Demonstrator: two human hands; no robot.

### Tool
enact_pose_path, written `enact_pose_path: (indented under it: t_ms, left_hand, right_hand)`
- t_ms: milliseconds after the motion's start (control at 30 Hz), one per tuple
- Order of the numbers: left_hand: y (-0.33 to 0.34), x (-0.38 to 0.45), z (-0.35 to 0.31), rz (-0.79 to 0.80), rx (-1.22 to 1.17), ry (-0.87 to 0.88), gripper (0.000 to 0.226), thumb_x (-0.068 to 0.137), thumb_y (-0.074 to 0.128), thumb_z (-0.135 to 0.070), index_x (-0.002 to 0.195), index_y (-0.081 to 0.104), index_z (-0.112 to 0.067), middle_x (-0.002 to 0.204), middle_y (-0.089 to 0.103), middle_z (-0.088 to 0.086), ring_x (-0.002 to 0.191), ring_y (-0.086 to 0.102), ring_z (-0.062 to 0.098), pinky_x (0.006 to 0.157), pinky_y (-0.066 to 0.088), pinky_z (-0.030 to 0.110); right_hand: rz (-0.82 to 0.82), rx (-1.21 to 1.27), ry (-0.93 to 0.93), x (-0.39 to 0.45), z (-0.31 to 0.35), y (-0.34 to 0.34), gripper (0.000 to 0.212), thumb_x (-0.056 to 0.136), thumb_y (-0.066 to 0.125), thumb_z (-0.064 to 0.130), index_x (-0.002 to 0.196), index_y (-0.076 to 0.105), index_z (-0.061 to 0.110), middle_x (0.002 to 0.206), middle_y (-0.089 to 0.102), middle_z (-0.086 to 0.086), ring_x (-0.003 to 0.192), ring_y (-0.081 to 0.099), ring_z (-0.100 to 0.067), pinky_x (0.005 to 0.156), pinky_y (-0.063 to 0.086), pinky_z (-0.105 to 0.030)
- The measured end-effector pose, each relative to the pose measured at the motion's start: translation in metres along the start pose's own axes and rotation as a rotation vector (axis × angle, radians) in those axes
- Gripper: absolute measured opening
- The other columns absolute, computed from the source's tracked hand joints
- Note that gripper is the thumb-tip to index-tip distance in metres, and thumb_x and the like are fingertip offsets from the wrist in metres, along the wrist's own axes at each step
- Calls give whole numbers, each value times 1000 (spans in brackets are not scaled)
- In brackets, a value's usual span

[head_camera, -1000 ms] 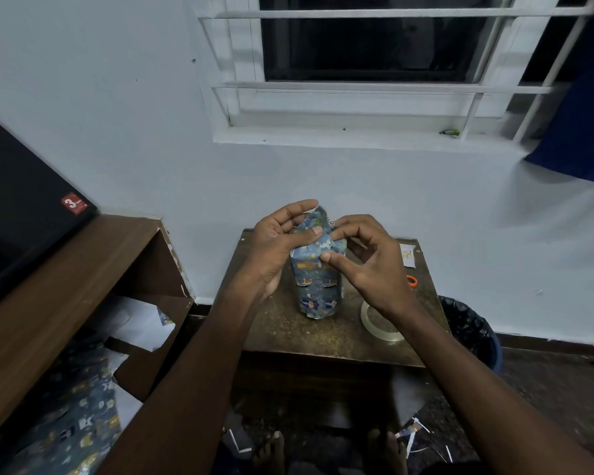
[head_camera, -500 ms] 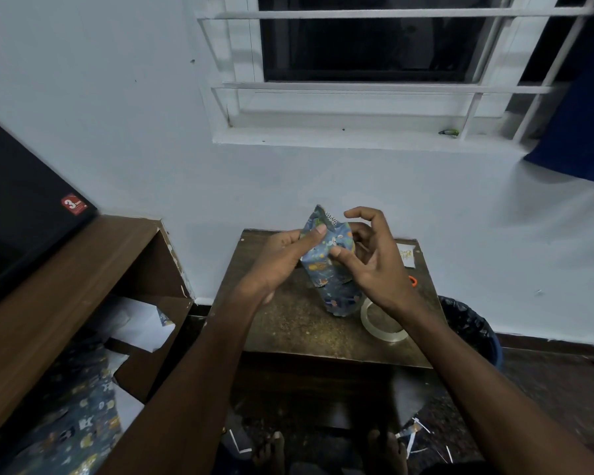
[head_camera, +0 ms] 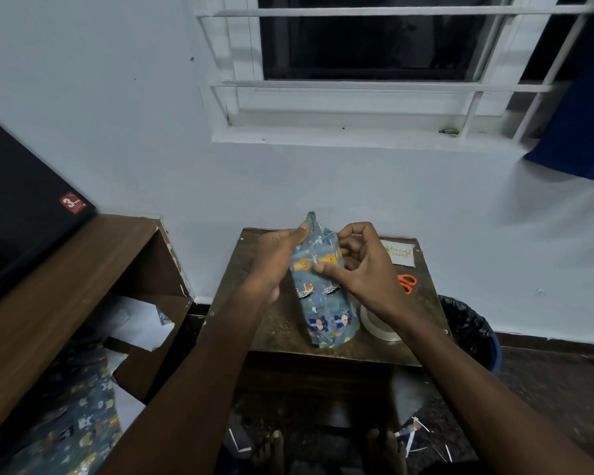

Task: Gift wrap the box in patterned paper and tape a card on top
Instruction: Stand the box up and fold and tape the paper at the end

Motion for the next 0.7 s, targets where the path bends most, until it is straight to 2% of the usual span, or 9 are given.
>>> enact_pose_path:
  t_ms: [100, 233, 300, 367, 433, 500, 567, 700]
  left_hand:
    - [-3, 2, 1, -56, -69, -27, 42, 103, 66, -37, 112, 76, 3, 106, 80, 18, 105, 75, 40, 102, 56, 61]
    - [-6, 4, -4, -120, -136, -30, 46, 108, 50, -49, 107, 76, -11, 105, 81, 10, 108, 75, 33, 105, 55, 56]
    - [-8, 5, -4, -81, -127, -38, 61, 107, 40, -64, 118, 75, -15, 114, 80, 7, 111, 75, 26, 109, 53, 54]
    - [-8, 4, -5, -25, -120, -30, 69, 102, 37, -73, 128, 72, -19, 125, 77, 6, 118, 72, 23, 112, 49, 53]
    - [-4, 1, -7, 33, -97, 10, 71, 96, 50, -75, 133, 68, -16, 127, 75, 8, 118, 72, 25, 107, 53, 52]
    - [2, 0, -4, 51, -43, 55, 79, 82, 75, -72, 135, 59, -15, 128, 74, 7, 115, 74, 24, 103, 57, 51]
    - [5, -2, 1, 18, 12, 88, 80, 73, 90, -56, 132, 51, -19, 125, 73, 5, 111, 75, 20, 101, 59, 50]
    - [9, -1, 6, -68, -27, 154, 68, 74, 92, -32, 125, 50, -16, 118, 73, 9, 104, 76, 23, 95, 62, 50]
  right_hand:
    - [32, -35, 0, -2, -2, 3, 65, 77, 94, 16, 121, 46, 14, 118, 75, -2, 109, 74, -20, 97, 59, -44]
    - [2, -227, -123, -7, 1, 7, 60, 84, 89, 25, 129, 51, 19, 125, 68, 6, 112, 70, -8, 93, 60, -37]
    - [-58, -315, -204, -8, 0, 7, 55, 87, 86, 26, 131, 55, 21, 121, 68, 9, 106, 69, -8, 88, 58, -38]
    - [-122, -417, -258, -6, -5, 8, 56, 89, 83, 30, 138, 58, 22, 126, 67, 8, 112, 66, -10, 91, 56, -38]
    - [-146, -538, -302, -5, -13, 9, 62, 92, 80, 31, 148, 55, 21, 130, 64, 3, 116, 61, -13, 94, 53, -35]
    - [-123, -661, -306, -5, -18, 10, 65, 96, 75, 34, 155, 49, 24, 130, 60, -3, 111, 59, -16, 89, 50, -31]
    - [-107, -733, -324, -4, -19, 11, 64, 98, 72, 36, 156, 48, 25, 130, 57, -8, 106, 58, -19, 84, 48, -31]
    - [-89, -828, -404, -2, -18, 9, 67, 96, 74, 35, 155, 49, 18, 126, 55, -14, 101, 57, -24, 79, 47, -30]
Point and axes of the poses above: each hand's wrist, its own x-axis towards the middle knuckle, its own y-axis out of the palm, z = x × y, the point moved 2 cm from there along x, towards the middle knuckle
